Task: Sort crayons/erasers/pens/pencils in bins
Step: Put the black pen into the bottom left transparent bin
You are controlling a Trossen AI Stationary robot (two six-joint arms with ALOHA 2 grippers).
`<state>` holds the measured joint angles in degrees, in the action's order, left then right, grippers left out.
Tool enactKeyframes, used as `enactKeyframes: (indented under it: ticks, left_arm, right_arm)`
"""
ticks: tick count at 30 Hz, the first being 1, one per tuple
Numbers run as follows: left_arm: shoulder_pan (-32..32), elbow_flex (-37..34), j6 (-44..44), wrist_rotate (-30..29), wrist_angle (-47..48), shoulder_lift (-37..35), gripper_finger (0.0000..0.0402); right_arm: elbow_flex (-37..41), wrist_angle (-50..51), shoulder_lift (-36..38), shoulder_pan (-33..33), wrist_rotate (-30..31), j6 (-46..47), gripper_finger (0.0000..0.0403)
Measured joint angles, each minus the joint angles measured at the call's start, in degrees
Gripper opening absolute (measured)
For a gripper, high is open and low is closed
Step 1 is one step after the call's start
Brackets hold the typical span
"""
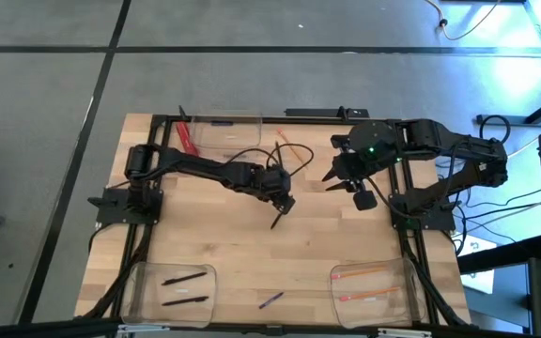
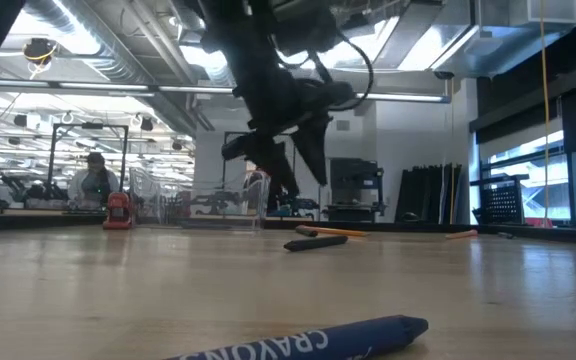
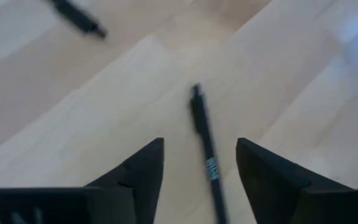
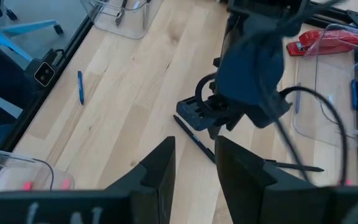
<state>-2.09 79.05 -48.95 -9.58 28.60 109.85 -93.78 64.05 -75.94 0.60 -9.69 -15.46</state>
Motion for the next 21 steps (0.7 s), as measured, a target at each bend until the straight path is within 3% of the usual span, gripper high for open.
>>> enactKeyframes:
  ticks: [9,13,21]
  left_arm:
    - [0.0,15.8,2.5,-0.6,15.4,9.0,0.0208]
    - [0.2,21.4,4.8,-1.3,17.9,13.4,0.021]
    - [0.4,23.6,5.6,0.1,18.5,18.2,0.0211]
  right_arm:
    - [0.0,-0.1,0.0,0.0,0.0,0.0,0.0115]
    - [0.0,-0.2,0.0,0.0,0.0,0.0,0.0115]
    - [0.0,-0.4,0.0,0.0,0.0,0.0,0.0115]
